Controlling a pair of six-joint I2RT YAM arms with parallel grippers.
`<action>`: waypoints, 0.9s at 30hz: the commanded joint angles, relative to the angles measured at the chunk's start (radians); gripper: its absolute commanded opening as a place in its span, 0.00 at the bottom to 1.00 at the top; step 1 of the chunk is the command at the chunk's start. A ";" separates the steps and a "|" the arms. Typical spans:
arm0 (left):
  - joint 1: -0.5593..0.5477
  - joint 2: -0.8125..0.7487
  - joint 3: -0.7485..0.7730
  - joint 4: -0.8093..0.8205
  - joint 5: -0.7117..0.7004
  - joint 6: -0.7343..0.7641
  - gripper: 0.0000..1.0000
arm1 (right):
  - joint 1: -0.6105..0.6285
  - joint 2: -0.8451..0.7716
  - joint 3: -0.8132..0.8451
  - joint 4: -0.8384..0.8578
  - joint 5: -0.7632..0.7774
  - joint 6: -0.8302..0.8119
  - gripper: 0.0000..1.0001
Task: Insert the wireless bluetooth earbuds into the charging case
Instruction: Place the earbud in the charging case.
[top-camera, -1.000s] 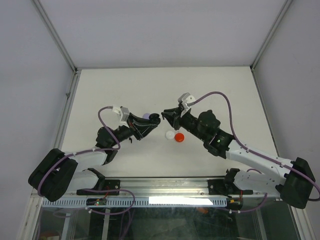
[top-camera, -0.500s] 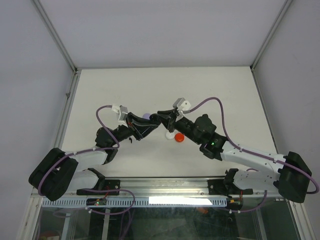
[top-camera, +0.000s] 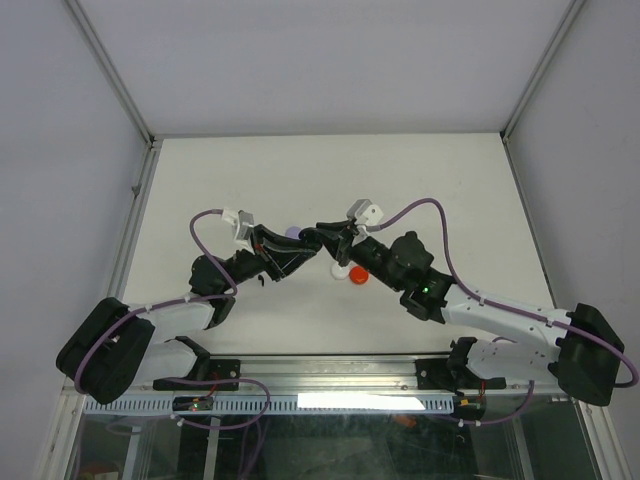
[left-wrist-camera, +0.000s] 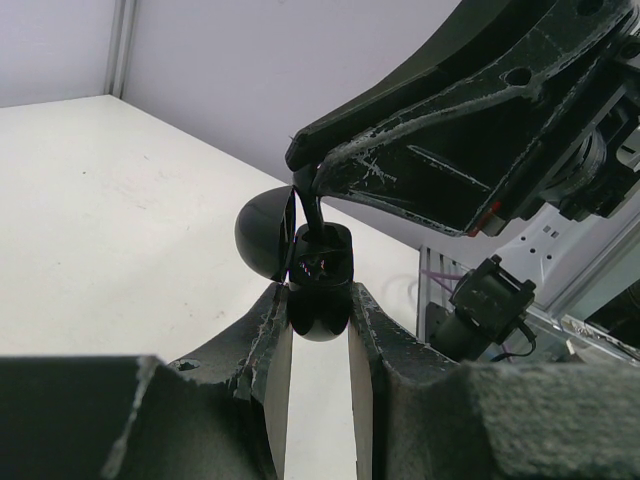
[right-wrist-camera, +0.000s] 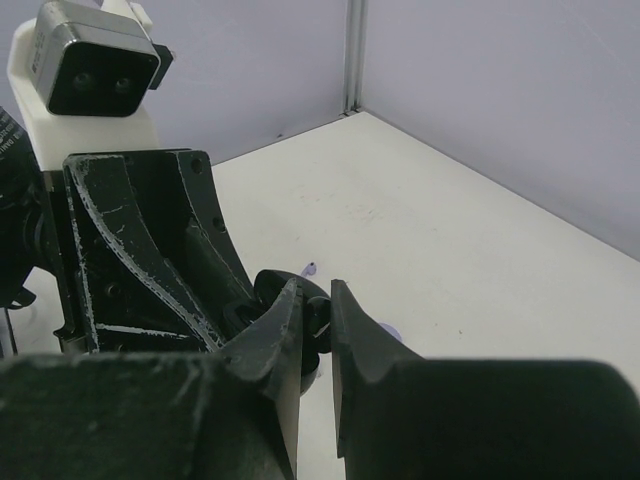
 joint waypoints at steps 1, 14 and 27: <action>0.001 -0.020 0.022 0.066 -0.022 -0.019 0.00 | 0.011 -0.032 -0.007 0.083 -0.013 0.023 0.09; 0.001 -0.023 0.012 0.085 -0.029 -0.022 0.00 | 0.032 -0.012 -0.017 0.120 -0.005 0.062 0.09; 0.001 -0.035 -0.010 0.120 -0.071 -0.033 0.00 | 0.043 -0.021 -0.043 0.121 0.018 0.078 0.09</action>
